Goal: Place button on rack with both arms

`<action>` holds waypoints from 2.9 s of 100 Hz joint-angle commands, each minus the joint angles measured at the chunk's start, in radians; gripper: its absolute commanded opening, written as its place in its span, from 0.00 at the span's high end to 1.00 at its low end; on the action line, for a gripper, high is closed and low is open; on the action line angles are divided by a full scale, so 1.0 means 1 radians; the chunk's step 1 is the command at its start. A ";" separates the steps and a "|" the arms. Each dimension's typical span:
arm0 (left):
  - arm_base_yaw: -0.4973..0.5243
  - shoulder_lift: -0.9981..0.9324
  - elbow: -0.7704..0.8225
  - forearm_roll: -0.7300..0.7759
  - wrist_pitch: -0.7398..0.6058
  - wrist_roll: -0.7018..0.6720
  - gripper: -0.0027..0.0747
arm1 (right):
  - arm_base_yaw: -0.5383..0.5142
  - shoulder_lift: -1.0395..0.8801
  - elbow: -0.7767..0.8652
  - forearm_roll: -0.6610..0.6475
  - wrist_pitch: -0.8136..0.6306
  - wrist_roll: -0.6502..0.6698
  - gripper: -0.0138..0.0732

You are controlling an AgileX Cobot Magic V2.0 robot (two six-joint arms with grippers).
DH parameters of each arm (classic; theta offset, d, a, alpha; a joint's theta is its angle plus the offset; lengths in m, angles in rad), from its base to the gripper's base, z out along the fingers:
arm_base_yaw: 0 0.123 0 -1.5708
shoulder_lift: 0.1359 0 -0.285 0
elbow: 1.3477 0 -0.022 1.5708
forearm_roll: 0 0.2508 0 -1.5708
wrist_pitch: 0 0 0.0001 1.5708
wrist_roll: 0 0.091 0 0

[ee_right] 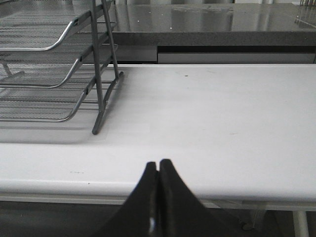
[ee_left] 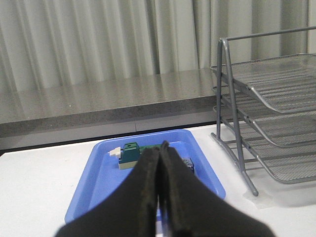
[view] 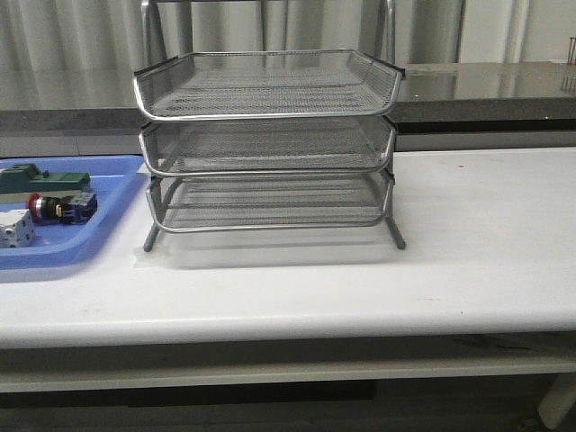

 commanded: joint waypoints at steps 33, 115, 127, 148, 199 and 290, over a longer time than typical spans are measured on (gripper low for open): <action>-0.001 -0.033 0.055 -0.010 -0.073 -0.010 0.99 | -0.005 -0.020 -0.020 0.002 -0.086 0.000 0.91; -0.001 -0.033 0.055 -0.010 -0.073 -0.010 0.99 | -0.005 0.016 -0.157 0.123 -0.109 0.000 0.91; -0.001 -0.033 0.055 -0.010 -0.073 -0.010 0.99 | -0.005 0.107 -0.277 0.131 0.042 0.000 0.91; -0.001 -0.033 0.055 -0.010 -0.073 -0.010 0.99 | -0.005 0.384 -0.497 0.133 0.292 0.000 0.91; -0.001 -0.033 0.055 -0.010 -0.073 -0.010 0.99 | -0.005 0.913 -0.798 0.347 0.428 0.000 0.91; -0.001 -0.033 0.055 -0.010 -0.073 -0.010 0.99 | -0.005 1.203 -0.798 0.737 0.330 -0.021 0.46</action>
